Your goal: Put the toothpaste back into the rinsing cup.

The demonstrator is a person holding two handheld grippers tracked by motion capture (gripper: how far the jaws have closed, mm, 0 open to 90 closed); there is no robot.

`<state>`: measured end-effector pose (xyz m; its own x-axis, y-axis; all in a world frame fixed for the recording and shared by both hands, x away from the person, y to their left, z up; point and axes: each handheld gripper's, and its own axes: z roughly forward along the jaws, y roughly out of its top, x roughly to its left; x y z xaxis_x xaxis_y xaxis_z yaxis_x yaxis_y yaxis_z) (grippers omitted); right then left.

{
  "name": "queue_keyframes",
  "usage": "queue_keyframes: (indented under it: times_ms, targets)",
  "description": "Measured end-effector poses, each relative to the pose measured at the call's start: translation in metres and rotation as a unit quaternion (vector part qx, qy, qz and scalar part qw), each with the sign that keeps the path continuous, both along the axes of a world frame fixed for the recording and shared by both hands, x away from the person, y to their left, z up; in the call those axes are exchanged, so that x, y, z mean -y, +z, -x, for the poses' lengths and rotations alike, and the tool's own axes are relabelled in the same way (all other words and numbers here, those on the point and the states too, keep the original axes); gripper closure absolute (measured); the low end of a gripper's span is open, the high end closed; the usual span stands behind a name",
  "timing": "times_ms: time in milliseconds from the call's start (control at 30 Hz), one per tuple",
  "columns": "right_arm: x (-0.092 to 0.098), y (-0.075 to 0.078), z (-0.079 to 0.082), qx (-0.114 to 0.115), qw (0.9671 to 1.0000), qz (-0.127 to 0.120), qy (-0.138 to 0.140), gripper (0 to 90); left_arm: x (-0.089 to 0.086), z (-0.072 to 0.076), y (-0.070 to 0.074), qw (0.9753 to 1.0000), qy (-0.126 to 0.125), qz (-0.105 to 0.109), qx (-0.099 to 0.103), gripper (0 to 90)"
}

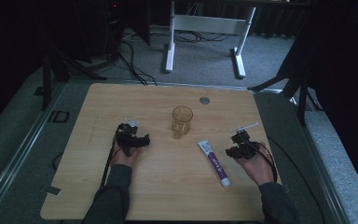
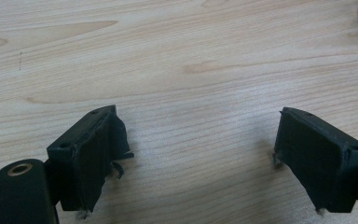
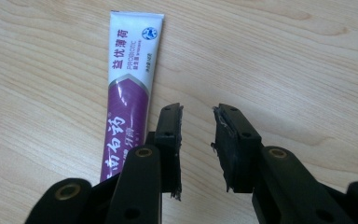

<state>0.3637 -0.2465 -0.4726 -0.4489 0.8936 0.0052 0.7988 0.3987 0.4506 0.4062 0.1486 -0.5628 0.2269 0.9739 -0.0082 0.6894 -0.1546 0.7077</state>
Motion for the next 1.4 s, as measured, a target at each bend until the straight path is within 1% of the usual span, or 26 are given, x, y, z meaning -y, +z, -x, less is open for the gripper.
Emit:
queue_keyframes:
  times_ms: [400, 833, 1133, 1400]
  targets:
    - [-0.009, 0.0, -0.001, -0.013, 0.9998, 0.005, 0.011, 69.9, 0.0, 0.0, 0.0, 1.0, 0.0, 0.0, 0.0, 13.8]
    - [-0.018, 0.0, -0.002, -0.02, 0.9995, 0.009, 0.021, 69.9, 0.0, 0.0, 0.0, 1.0, 0.0, 0.0, 0.0, 13.8]
    - [-0.021, -0.003, -0.002, -0.026, 0.9993, 0.007, 0.025, 69.6, 0.0, 0.0, 0.0, 1.0, 0.0, 0.0, 0.0, 13.8]
    - [-0.025, -0.006, 0.0, -0.036, 0.9988, 0.006, 0.032, 68.8, 0.0, 0.0, 0.0, 1.0, 0.0, 0.0, 0.0, 13.8]
